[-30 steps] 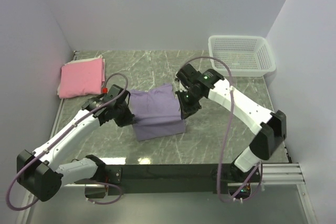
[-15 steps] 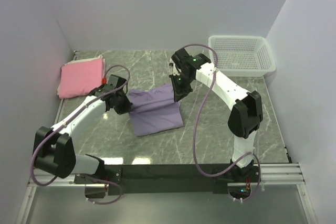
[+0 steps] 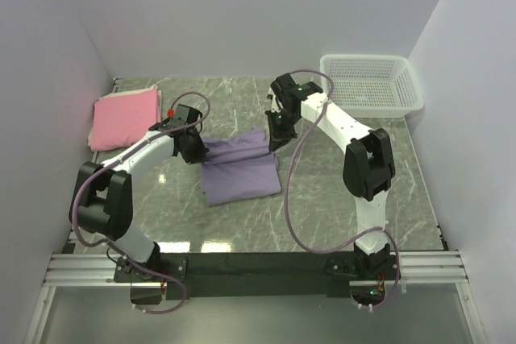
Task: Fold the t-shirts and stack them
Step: Fold the tshirt
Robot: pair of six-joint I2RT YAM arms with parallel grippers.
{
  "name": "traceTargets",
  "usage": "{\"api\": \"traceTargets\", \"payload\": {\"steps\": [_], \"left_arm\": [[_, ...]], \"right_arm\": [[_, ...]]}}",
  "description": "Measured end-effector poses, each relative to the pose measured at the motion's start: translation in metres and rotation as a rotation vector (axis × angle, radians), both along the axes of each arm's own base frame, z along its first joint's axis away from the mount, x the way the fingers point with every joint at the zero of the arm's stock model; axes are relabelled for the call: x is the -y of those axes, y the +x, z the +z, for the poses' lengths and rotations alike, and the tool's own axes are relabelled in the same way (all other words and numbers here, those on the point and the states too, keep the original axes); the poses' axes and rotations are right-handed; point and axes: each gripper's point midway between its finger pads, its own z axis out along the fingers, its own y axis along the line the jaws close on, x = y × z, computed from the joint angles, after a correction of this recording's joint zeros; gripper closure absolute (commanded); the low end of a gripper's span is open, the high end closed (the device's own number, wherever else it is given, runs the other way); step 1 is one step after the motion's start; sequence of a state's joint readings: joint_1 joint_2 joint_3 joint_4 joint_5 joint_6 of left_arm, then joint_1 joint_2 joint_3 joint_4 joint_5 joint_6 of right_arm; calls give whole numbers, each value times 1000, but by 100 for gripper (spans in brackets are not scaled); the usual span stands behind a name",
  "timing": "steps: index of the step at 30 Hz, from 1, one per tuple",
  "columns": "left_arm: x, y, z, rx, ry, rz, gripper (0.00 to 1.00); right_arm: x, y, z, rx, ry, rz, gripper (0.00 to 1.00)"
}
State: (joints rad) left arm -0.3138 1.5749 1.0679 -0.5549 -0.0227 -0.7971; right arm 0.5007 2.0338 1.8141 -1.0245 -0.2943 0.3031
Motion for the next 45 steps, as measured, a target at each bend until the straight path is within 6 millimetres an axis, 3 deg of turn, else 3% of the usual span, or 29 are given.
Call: {"api": "traceTargets", "payload": {"steps": [2,3,5,6,7,10,12,17,20,23,26,31,37,42,44,45], "left_arm": [[-1,3,-6,-9,2,5,93],[-2,4,-7,-8,2,8,90],[-3,6,-8,-5,3,14,76],[-4,8,-7,1,2,19,67],[-6,10,-6,9,4,27,48],[-11,12,-2,27,13,47,25],[-14,14,9,61,12,59,25],[-16,1,49,194,-27,54,42],[-11,-10,57,245,-53,27,48],[-1,-16,46,226,-73,-11,57],[7,-10,25,176,-70,-36,65],[15,19,-5,99,-40,-48,73],[6,61,-19,112,-45,3,74],[-8,73,-52,42,-98,55,72],[-10,80,-48,62,-116,57,68],[-10,81,-47,66,-121,56,61]], "right_arm": [[-2,4,-6,-4,4,-9,96],[-3,8,-9,-4,5,-15,85],[-5,13,-14,0,8,-26,76],[-6,16,-16,5,10,-31,70],[-6,19,-16,15,12,-38,68],[-8,33,-10,79,36,-58,62],[-8,39,-4,143,62,-70,62],[1,21,21,241,123,-64,62],[-2,15,33,288,176,-34,62],[-11,15,30,292,217,0,63],[-22,19,11,258,242,27,64],[-37,38,-26,196,236,52,65],[-57,78,-49,198,254,58,65],[-59,106,-64,195,274,34,65],[-55,108,-68,183,276,25,66],[-54,108,-68,181,279,24,65]]}}
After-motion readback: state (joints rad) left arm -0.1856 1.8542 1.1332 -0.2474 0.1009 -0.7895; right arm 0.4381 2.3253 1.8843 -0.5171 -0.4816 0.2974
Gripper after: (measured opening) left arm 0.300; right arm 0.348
